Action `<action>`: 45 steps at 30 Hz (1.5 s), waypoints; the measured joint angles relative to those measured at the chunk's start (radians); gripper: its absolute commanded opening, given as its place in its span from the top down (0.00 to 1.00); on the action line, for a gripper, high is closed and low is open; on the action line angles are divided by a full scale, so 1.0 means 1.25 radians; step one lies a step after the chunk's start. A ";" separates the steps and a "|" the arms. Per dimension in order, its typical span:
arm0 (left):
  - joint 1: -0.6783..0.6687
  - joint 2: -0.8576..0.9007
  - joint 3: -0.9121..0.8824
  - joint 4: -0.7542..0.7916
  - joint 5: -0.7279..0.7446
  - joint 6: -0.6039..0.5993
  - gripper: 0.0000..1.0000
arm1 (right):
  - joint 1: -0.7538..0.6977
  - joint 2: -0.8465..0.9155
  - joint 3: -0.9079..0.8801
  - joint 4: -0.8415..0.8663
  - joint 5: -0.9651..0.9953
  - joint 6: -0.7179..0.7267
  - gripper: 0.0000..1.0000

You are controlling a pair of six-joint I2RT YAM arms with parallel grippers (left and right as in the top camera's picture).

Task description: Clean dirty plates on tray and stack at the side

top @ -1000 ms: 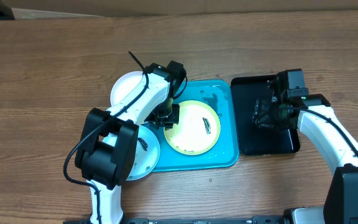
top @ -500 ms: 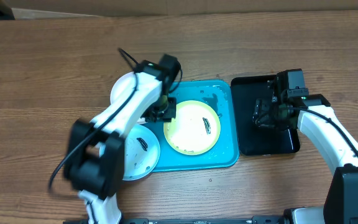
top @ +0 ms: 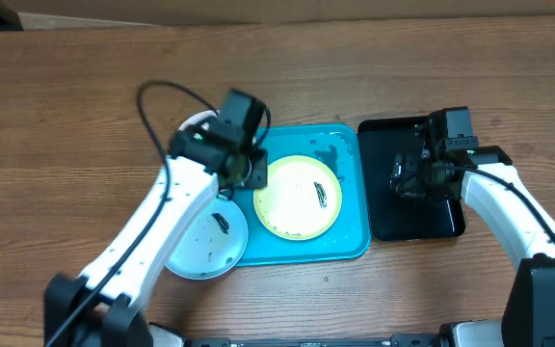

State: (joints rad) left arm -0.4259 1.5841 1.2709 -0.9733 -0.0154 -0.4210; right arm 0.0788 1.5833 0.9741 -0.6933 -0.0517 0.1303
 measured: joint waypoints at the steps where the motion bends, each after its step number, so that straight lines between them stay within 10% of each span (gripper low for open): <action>1: 0.000 0.007 -0.026 0.015 0.000 0.000 0.57 | 0.000 0.000 0.000 0.000 0.000 0.000 0.15; 31: 0.000 0.074 -0.096 0.134 0.000 -0.036 0.56 | 0.000 0.128 0.034 0.051 0.053 0.000 0.28; 45: 0.000 0.074 -0.096 0.137 0.001 -0.036 0.57 | 0.000 0.128 0.037 0.056 0.104 0.000 0.51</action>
State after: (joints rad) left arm -0.4259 1.6772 1.1503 -0.8021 -0.0147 -0.4660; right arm 0.0788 1.7439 1.0203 -0.6231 0.0788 0.1299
